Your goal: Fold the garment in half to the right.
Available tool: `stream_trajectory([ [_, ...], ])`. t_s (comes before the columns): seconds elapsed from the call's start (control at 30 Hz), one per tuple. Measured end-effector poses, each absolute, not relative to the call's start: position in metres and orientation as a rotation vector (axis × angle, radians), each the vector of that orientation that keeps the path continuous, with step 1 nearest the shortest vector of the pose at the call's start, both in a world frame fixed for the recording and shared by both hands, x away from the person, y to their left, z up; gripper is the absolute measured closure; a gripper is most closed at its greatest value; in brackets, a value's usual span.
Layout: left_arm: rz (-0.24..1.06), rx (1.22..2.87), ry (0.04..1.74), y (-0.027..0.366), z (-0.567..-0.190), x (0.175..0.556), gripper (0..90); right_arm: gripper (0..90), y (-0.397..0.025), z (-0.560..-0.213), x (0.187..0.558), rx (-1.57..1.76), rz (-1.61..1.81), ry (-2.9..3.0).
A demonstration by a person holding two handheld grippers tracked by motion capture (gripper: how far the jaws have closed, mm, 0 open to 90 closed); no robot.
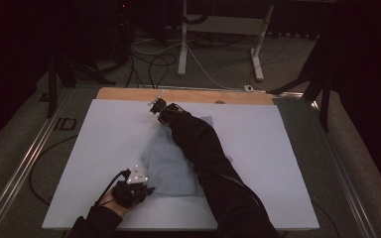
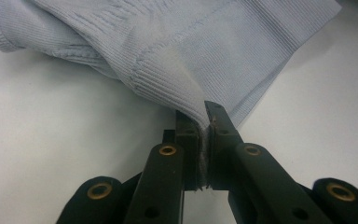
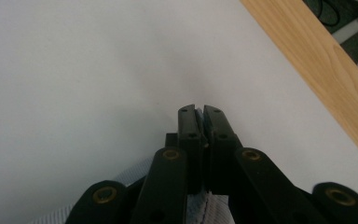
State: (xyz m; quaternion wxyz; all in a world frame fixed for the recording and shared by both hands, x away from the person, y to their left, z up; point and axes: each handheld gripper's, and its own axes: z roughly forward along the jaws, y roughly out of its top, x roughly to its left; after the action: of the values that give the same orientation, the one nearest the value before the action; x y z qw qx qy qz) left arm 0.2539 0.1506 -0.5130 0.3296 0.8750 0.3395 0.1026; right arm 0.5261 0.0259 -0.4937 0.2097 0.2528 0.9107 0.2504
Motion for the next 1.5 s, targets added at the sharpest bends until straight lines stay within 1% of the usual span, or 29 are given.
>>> stream_trajectory([
  [0.6, 0.281, 2.267, 0.872, 0.148, -0.502, 0.250, 86.9, 87.6, 0.018, -0.467, 0.518, 0.660, 0.762, 2.518],
  [1.07, 0.290, 2.293, 0.790, 0.131, -0.486, 0.250, 86.9, 87.6, 0.011, -0.450, 0.512, 0.626, 0.782, 2.505],
  [1.5, 0.270, 2.311, 0.718, 0.113, -0.474, 0.256, 87.0, 87.5, -0.014, -0.438, 0.511, 0.642, 0.844, 2.488],
])
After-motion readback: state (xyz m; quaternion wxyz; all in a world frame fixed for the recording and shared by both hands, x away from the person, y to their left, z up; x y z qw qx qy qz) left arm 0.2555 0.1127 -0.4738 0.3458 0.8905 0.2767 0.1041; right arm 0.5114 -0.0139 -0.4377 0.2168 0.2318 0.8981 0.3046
